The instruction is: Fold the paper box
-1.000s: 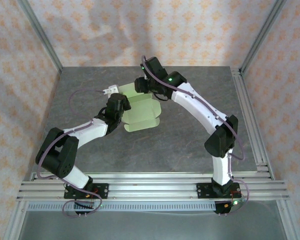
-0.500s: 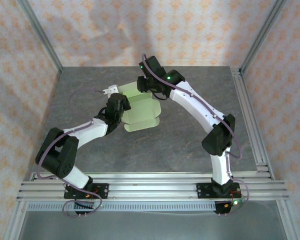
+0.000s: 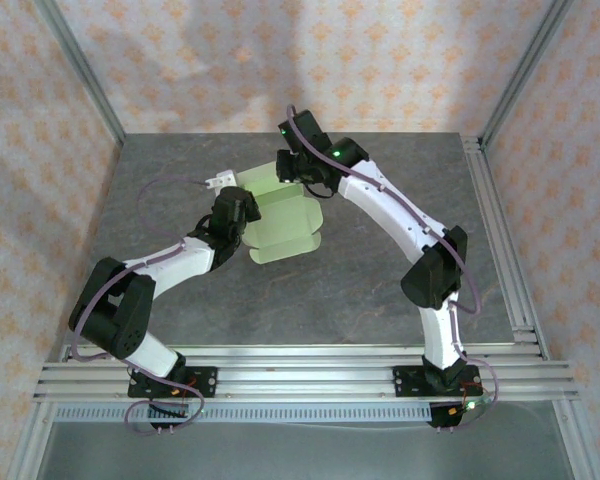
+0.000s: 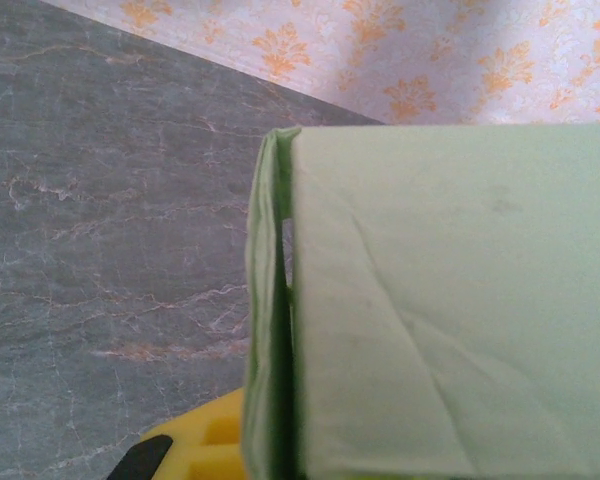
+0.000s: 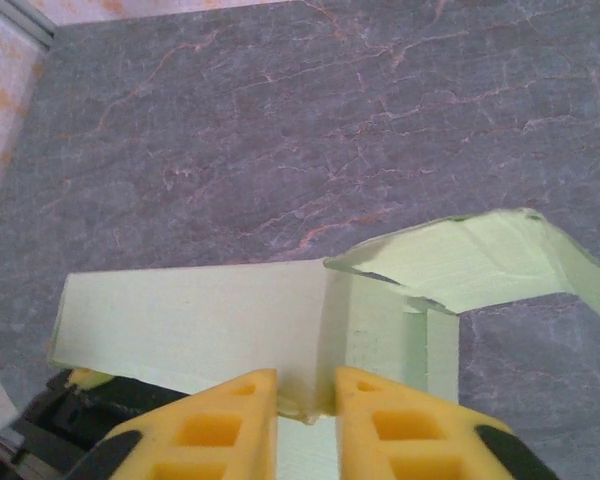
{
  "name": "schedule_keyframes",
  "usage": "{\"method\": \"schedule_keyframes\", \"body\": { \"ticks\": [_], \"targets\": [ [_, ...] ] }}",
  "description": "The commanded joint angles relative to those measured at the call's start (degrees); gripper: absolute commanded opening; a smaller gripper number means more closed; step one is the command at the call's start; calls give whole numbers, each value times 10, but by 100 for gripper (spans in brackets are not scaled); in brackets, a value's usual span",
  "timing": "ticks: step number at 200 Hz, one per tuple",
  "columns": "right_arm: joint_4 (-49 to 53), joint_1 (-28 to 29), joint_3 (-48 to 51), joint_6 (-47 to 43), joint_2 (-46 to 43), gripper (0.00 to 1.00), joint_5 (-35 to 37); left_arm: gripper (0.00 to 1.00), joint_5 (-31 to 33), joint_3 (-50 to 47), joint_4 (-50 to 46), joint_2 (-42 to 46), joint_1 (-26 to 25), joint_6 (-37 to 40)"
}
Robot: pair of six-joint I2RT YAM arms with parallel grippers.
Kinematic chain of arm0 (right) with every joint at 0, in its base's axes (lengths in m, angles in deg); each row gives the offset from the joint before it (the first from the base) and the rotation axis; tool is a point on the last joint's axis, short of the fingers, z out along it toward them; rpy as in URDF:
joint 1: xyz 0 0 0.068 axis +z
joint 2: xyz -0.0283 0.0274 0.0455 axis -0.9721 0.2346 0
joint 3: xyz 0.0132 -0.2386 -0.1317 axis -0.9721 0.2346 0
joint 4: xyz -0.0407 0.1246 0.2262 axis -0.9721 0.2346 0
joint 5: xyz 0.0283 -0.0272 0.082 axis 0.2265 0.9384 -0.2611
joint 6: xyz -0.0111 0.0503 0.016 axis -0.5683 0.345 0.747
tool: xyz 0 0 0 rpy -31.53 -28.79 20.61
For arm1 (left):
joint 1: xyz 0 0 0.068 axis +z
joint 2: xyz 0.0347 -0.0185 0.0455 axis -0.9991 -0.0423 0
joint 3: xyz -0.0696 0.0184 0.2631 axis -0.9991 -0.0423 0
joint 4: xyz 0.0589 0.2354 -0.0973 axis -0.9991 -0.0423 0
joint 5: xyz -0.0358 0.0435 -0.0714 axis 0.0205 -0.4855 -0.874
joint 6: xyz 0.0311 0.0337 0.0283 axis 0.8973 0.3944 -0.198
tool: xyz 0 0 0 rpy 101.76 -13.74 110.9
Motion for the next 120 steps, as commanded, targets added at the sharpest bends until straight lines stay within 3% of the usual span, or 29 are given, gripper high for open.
{"method": "schedule_keyframes", "body": {
  "ticks": [1,17,38,54,120],
  "targets": [
    [16,-2,-21,12,12,12,0,0,12,-1,-2,23,0,12],
    [17,-2,-22,12,10,0,4,0,11,2,-4,22,0,13],
    [16,-3,-22,12,8,0,7,0,9,3,-5,22,1,14],
    [15,-2,-21,14,5,21,9,0,9,3,-5,22,0,13],
    [-36,-1,47,-8,-62,46,15,0,14,6,-15,20,0,14]
  ]
}}
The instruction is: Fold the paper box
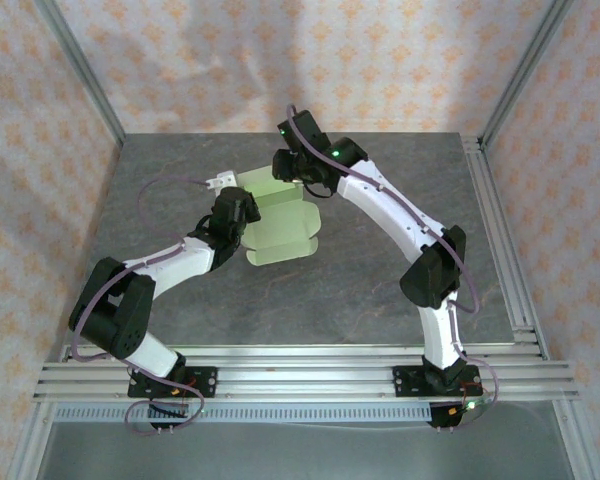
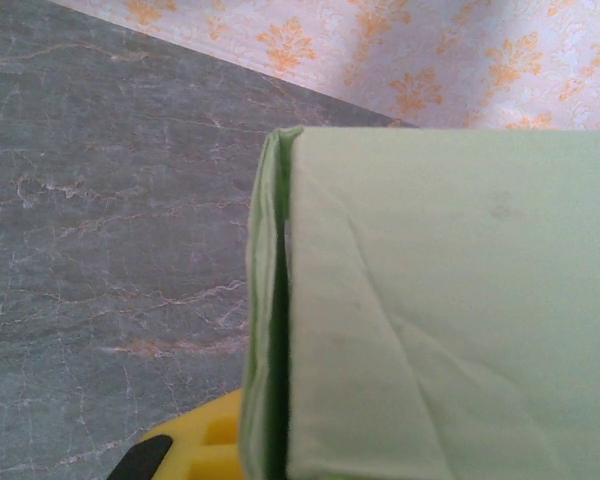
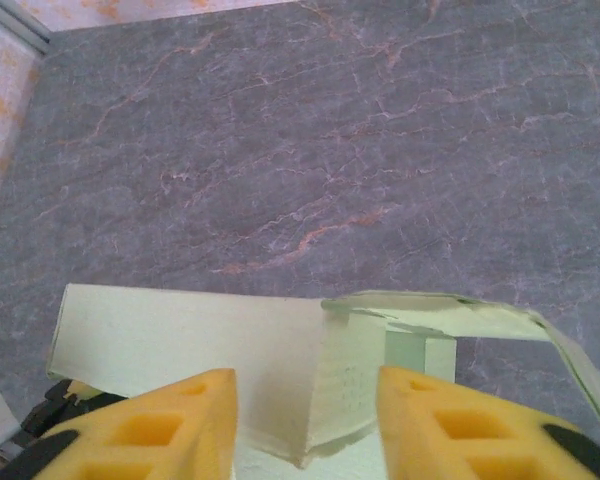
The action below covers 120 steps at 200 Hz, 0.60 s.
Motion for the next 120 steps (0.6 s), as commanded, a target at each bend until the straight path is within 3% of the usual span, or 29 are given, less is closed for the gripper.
{"method": "schedule_keyframes", "body": {
  "ticks": [1,42,65,80,120],
  "targets": [
    [-31,-1,42,-14,-61,47,9,0,12,6,-8,20,0,9],
    [-136,-6,187,-56,-186,55,3,0,7,12,-23,21,1,10],
    [-165,-47,256,-68,-240,56,-11,0,-15,16,-32,29,3,14],
    [-187,-90,301,-64,-268,54,-49,0,-44,19,-34,36,4,20],
    [-259,-200,385,-69,-281,44,-237,0,-131,26,-33,50,5,46]
  ]
}}
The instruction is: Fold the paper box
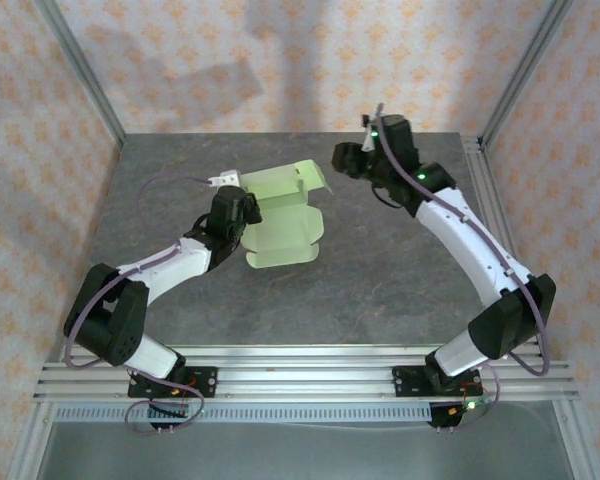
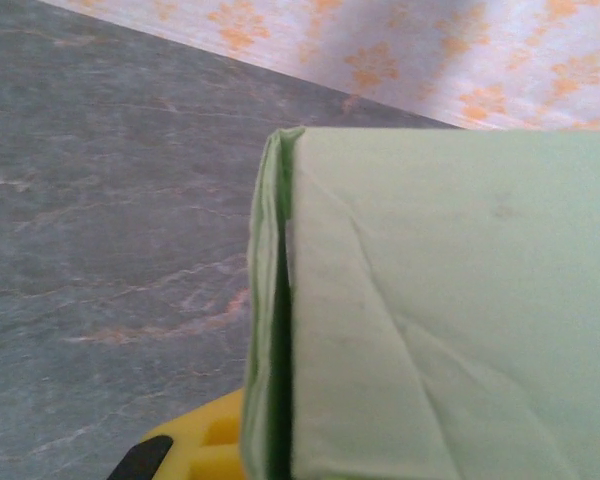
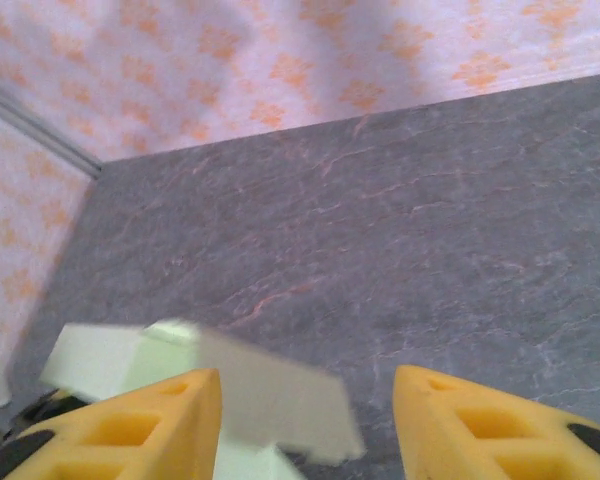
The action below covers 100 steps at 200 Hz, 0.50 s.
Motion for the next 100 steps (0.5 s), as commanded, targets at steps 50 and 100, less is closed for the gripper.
{"method": "schedule_keyframes", "body": {
  "ticks": [50,100],
  "targets": [
    [-61,-34,39,-95,38,40,-269,0,-83,37,-27,24,5,32],
    [-44,-13,42,-146,55,30,-340,0,-77,58,-53,12,5,18]
  ]
}}
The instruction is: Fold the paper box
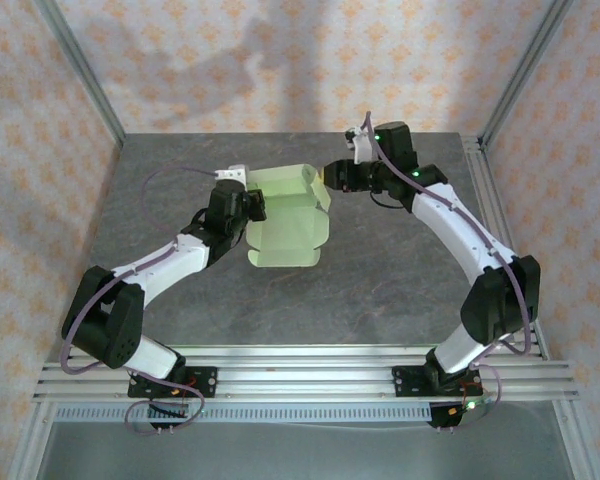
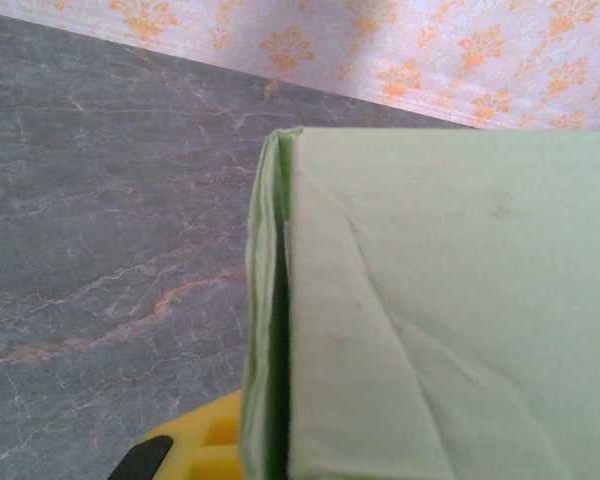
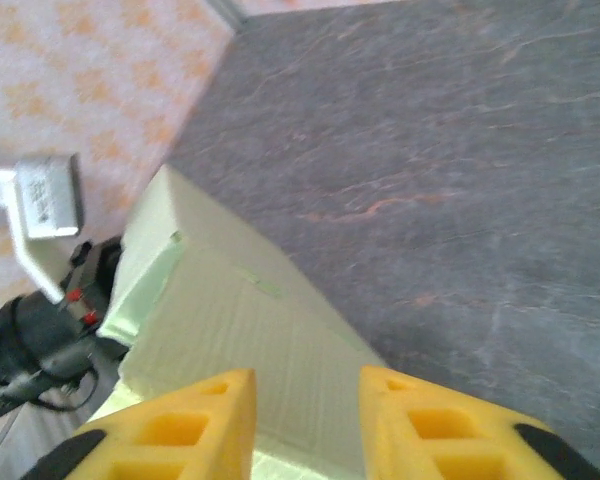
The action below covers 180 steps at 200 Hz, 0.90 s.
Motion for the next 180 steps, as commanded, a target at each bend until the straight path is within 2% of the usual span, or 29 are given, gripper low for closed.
{"method": "schedule_keyframes", "body": {
  "ticks": [1,52,111,158,180],
  "targets": [
    [-6,13,3,-42,6,30,-53,0,1,28,-23,6,2,-4],
    [39,46,-12,-104,19,29,31,0,-11,37,-21,-7,3,-16],
    [-26,63,19,-112,8,30,62,0,-11,36,-21,-11,3,-18],
    [-25,75,8,-122,18,27,118,0,-17,35,-18,-13,3,-16],
    [-19,92,-2,-129,26,27,171,0,-19,36,-20,-11,3,-15]
  ]
}}
